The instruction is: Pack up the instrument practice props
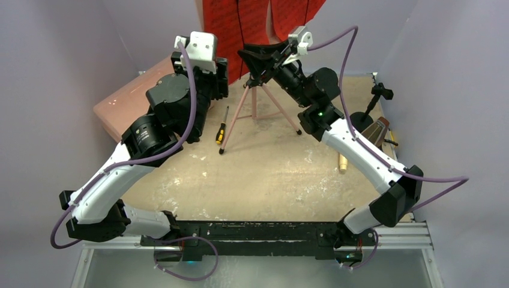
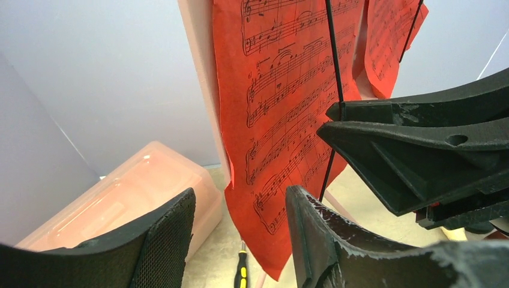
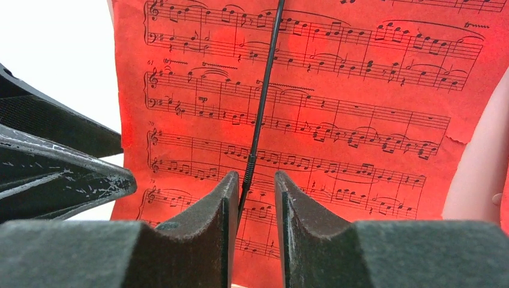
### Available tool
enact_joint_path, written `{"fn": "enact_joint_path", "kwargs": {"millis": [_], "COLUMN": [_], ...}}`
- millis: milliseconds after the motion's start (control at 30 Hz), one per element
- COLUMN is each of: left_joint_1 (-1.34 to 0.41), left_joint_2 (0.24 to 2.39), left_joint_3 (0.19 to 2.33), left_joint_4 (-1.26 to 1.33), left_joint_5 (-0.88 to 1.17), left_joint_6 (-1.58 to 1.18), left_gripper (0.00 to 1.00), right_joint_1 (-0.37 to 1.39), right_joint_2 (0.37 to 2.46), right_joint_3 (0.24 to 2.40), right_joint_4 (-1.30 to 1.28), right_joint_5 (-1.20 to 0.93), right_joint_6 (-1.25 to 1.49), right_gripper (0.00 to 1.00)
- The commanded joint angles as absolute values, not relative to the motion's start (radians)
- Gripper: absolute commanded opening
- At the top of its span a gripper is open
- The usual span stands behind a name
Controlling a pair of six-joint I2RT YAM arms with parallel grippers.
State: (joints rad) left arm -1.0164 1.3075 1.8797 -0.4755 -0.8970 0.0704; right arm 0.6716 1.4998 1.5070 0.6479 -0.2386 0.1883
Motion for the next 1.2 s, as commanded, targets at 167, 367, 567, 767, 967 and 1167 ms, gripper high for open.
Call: {"fn": "enact_joint_path", "kwargs": {"millis": [167,367,567,767,967,1167], "left_joint_1": [-1.011,-1.004,-1.003,-1.004,-1.004,-1.004], "left_joint_2": [1.302,1.331,1.330,1.308,1.282,1.244], "left_joint_3": [1.834,1.834,1.844,1.868,1.882,1.881], "left_joint_4": [-0.374,-0.371,-0.382,-0.422,-0.467,-0.520], "left_joint_5": [-0.936,-0.929,-0.900,-0.879,-0.888,-0.942], "left_joint_6": [0.128,0.136,0.127,0.101,0.093,0.092], "left_gripper": [0.56,0.45,0.09,0.00,0.00,0.00], "right_joint_1": [0.675,0.675,0.675,0.675,0.675,0.676], "right_joint_2": [1.485,1.477,1.469,1.466,1.466,1.472], "right_joint_3": [1.541,1.531,1.522,1.515,1.514,1.515], "right_joint_4": [0.689,0.693,0.695,0.696,0.688,0.683], "right_joint_5": [-0.215,-0.212,-0.202,-0.189,-0.171,-0.165], "right_joint_6": [0.180,0.181,0.178,0.177,0.168,0.167], "right_gripper": [0.31,0.31,0.31,0.31,0.31,0.31]}}
